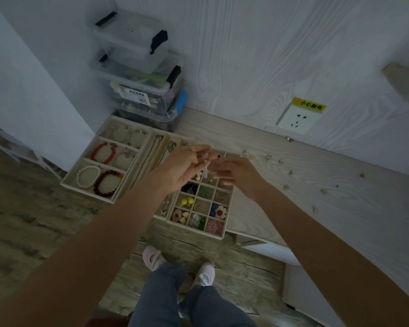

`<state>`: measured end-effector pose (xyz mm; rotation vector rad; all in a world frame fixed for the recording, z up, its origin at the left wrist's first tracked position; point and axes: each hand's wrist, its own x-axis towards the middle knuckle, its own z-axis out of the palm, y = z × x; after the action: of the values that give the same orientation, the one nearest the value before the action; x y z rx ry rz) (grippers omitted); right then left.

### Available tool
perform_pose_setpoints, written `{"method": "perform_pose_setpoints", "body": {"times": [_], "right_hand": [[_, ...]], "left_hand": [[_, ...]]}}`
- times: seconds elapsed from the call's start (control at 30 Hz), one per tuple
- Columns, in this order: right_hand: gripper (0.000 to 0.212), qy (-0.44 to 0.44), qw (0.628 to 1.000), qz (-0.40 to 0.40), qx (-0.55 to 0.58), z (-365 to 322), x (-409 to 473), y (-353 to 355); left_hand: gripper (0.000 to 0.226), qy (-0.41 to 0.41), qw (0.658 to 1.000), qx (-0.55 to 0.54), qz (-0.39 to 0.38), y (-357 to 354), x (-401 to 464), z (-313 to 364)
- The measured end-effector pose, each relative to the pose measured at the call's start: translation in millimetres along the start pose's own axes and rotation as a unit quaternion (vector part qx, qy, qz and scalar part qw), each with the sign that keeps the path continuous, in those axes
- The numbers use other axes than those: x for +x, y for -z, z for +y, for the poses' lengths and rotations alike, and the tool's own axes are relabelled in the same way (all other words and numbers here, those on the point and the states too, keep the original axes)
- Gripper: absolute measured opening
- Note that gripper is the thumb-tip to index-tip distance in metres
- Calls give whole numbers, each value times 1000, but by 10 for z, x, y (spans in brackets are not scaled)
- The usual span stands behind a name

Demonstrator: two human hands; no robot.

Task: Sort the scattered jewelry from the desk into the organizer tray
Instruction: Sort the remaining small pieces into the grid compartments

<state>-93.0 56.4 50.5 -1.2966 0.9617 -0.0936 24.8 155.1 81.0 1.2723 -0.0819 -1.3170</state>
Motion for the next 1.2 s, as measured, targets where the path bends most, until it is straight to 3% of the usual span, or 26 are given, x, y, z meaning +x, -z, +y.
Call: {"method": "perform_pose_setpoints", "body": {"times": [0.07, 0.2, 0.27, 0.33, 0.37, 0.43, 0.53, 0.67, 0.83, 1.03, 1.2], "right_hand": [[15, -33, 995, -41, 88, -69, -13, -24], [12, -53, 994, -80, 54, -106, 1, -54], [11, -40, 996, -78, 30, -112, 48, -56], [7, -15, 999, -36, 4, -113, 96, -71], [6, 2, 1000, -7, -8, -121, 165, -80], [11, 26, 998, 44, -44, -132, 332, -101], [6, 41, 985, 96, -137, -120, 587, -157], [17, 72, 936, 131, -319, -151, 700, -180], [21, 95, 878, 119, -453, -175, 741, -175], [33, 70, 855, 107, -503, -258, 801, -191], [27, 93, 845, 148, -505, -208, 815, -235]], "left_hand": [[48, -6, 1000, -24, -6, -42, 12, -3], [47, -22, 999, -47, 2, -34, 142, 5], [39, -50, 999, -12, 12, -9, 227, 25], [27, -128, 986, 102, 43, 80, 318, -6], [22, -177, 963, 191, 74, 150, 385, -7], [21, -248, 885, 373, 126, 289, 529, 9], [20, -287, 805, 503, 131, 435, 725, 76], [15, -286, 769, 567, 76, 467, 870, 135], [11, -284, 704, 651, 5, 490, 931, 149], [10, -318, 617, 720, -19, 489, 1043, 198], [16, -320, 613, 722, 4, 500, 1141, 210]]}}
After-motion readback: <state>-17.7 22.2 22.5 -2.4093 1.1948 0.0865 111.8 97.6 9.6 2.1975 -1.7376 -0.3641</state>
